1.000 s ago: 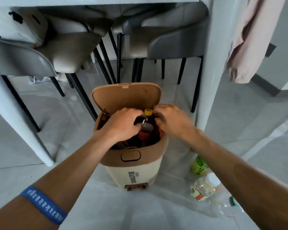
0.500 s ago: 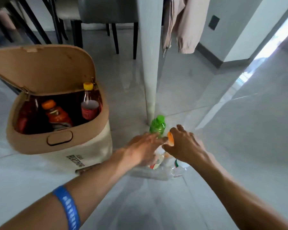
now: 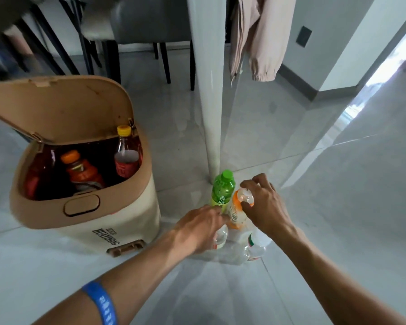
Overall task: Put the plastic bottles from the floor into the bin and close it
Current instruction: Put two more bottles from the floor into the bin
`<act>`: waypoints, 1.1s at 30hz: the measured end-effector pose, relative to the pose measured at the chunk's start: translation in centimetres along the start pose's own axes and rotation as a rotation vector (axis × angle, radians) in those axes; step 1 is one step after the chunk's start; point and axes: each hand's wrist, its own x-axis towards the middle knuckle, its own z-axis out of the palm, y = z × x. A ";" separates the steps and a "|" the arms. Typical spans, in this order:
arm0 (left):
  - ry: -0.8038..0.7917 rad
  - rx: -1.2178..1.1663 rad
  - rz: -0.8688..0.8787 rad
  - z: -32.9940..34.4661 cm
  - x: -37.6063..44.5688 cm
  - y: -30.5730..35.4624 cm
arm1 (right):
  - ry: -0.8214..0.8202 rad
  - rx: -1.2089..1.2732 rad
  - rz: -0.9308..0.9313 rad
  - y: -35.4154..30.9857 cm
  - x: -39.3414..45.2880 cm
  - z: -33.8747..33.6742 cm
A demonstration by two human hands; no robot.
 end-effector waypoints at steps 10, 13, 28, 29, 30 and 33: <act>0.142 -0.260 -0.117 -10.6 0.0 -0.2 | 0.242 0.102 0.135 -1.6 2.5 -3.4; 0.186 -0.426 -0.110 -16.7 -1.6 -1.5 | 0.408 0.271 0.088 -5.8 3.3 -7.2; 0.550 -0.437 -0.428 -31.2 -17.8 -13.5 | 0.453 0.706 -0.424 -25.8 5.6 -9.9; 0.503 -0.424 -0.453 -30.6 -17.6 -13.9 | 0.398 0.701 -0.423 -26.2 5.9 -9.1; 0.456 -0.418 -0.478 -29.9 -17.3 -14.3 | 0.350 0.688 -0.420 -26.4 6.2 -8.2; 0.325 -0.358 -0.572 -27.7 -16.5 -15.6 | 0.245 0.597 -0.406 -26.8 7.0 -6.1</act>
